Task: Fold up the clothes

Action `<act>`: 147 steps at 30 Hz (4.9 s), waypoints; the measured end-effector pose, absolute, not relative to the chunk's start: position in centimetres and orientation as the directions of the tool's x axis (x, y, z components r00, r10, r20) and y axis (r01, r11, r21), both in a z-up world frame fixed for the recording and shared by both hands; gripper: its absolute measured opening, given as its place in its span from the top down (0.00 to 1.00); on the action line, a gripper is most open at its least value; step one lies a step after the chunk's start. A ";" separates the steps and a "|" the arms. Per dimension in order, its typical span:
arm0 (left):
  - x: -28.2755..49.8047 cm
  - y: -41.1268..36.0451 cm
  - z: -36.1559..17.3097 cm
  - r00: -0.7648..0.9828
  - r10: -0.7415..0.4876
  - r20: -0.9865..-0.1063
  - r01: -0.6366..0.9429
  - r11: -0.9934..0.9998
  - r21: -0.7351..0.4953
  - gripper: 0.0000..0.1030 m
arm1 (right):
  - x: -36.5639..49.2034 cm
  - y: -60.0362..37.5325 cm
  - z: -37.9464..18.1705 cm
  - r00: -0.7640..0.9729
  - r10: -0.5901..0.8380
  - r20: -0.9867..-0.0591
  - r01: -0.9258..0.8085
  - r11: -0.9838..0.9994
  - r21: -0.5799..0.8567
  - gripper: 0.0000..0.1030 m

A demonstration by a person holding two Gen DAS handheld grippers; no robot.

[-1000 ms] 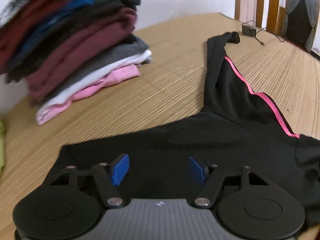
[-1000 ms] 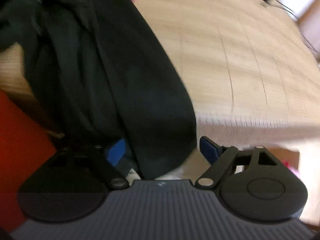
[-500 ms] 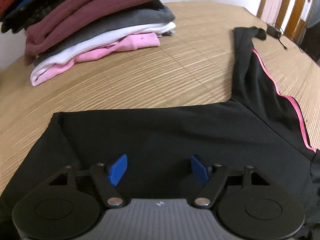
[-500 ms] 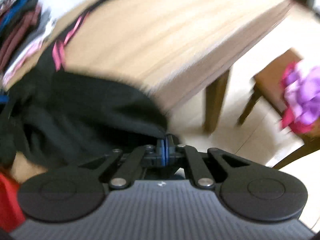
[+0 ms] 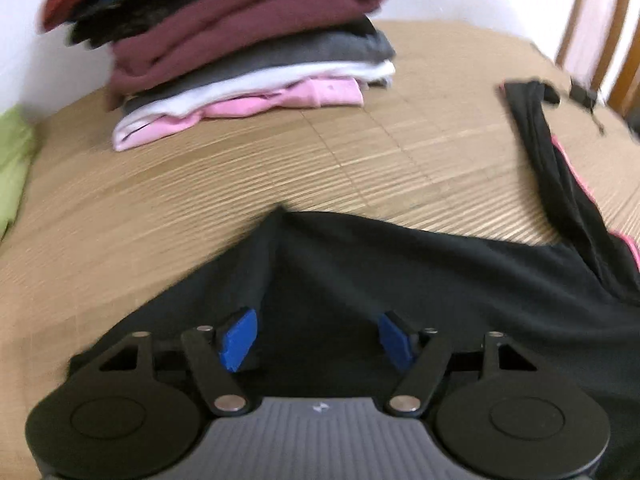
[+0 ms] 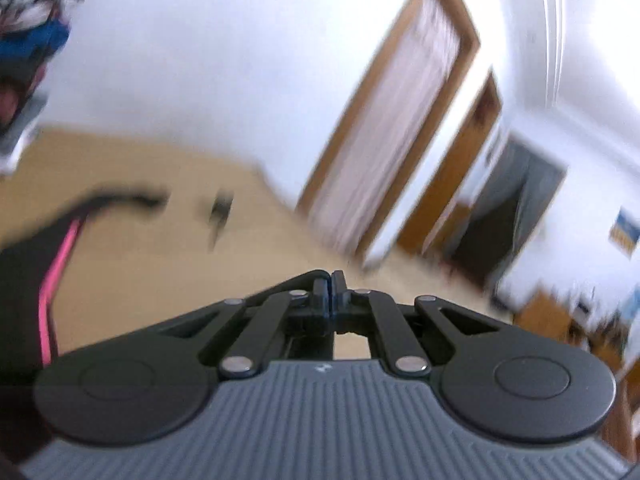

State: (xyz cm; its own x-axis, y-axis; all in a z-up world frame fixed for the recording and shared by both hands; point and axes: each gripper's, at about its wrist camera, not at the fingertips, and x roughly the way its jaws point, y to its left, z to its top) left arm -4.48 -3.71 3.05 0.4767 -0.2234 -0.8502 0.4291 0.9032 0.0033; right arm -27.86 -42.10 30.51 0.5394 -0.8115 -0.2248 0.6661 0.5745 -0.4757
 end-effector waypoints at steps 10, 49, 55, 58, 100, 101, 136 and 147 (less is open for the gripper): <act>-11.7 1.1 4.3 0.471 -0.094 -0.877 0.204 0.979 0.004 0.28 | -4.5 -60.5 27.8 0.558 -0.734 -0.386 0.437 0.656 -0.615 0.94; -18.8 -6.6 4.7 0.262 -0.263 -0.928 0.677 0.736 -0.017 0.37 | -26.5 -49.7 11.2 0.555 -0.766 -0.325 -0.151 0.292 -0.944 0.91; -10.1 -12.8 13.8 0.390 -0.522 -0.758 0.642 0.745 -0.182 0.21 | -26.7 -51.4 8.8 0.531 -0.774 -0.345 -0.134 0.325 -0.936 0.89; -1.9 -22.8 13.4 0.353 -0.588 -0.727 0.661 0.707 -0.251 0.20 | -28.2 -50.4 7.5 0.512 -0.765 -0.390 -0.069 0.416 -0.907 0.88; -11.8 37.5 12.3 0.724 0.182 -0.666 -0.507 0.795 -0.334 0.86 | -19.2 -30.9 11.5 0.735 -0.605 -0.308 0.053 0.503 -0.863 0.88; -12.1 37.8 12.0 0.696 0.177 -0.696 -0.518 0.795 -0.315 0.74 | -19.0 -31.7 12.0 0.716 -0.603 -0.351 0.063 0.557 -0.828 0.83; -28.5 15.2 5.0 0.301 -0.229 -0.926 -0.062 0.964 -0.259 0.42 | -22.1 -46.7 3.5 0.725 -0.664 -0.183 -0.254 -0.012 -0.967 0.27; -26.2 17.5 4.6 0.309 -0.068 -0.949 -0.145 0.983 -0.117 0.40 | -24.8 -46.9 1.8 0.789 -0.548 -0.277 -0.310 0.033 -0.950 0.26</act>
State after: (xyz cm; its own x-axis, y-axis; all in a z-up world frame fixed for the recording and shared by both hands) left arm -26.16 17.54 4.64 0.3088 -0.0677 -0.9487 -0.1446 0.9825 -0.1172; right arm -24.77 -46.92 1.82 0.7892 -0.5484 -0.2765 -0.3103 0.0326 -0.9501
